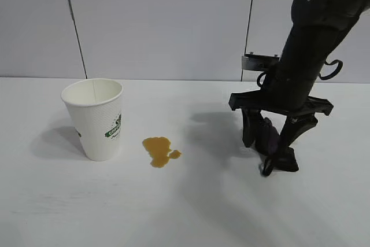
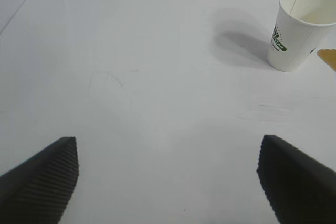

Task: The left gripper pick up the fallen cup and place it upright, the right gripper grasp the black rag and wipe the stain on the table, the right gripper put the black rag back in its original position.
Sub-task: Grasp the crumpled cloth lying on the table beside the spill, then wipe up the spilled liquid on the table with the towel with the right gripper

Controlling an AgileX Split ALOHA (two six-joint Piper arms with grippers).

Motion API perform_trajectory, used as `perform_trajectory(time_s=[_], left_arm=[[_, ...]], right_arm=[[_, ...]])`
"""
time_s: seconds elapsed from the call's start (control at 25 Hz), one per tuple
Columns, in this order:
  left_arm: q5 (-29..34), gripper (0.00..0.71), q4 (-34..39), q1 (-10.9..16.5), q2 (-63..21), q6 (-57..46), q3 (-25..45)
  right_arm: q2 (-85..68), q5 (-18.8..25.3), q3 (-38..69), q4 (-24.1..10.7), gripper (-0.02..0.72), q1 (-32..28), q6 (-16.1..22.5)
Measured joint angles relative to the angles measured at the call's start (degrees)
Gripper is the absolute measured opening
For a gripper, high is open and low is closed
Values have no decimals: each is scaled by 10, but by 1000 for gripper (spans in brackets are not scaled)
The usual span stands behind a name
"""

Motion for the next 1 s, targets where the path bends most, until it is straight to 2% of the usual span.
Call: perform_trajectory(time_s=[0.16, 0.24, 0.36, 0.44, 0.6, 0.76, 1.0], left_arm=[[0, 663, 0, 0, 0, 1, 0], [0, 663, 0, 0, 0, 1, 0], [0, 663, 0, 0, 0, 1, 0], [0, 663, 0, 0, 0, 1, 0], [0, 663, 0, 0, 0, 1, 0], [0, 663, 0, 0, 0, 1, 0], [0, 663, 1, 0, 0, 1, 0]], right_arm=[[0, -3, 0, -13, 454, 0, 20], [0, -2, 0, -16, 364, 0, 20], [0, 0, 0, -18, 135, 0, 24], [0, 0, 0, -17, 81, 0, 24], [0, 2, 0, -15, 82, 0, 24], [0, 12, 0, 5, 82, 7, 24], [0, 17, 0, 30, 82, 60, 27]])
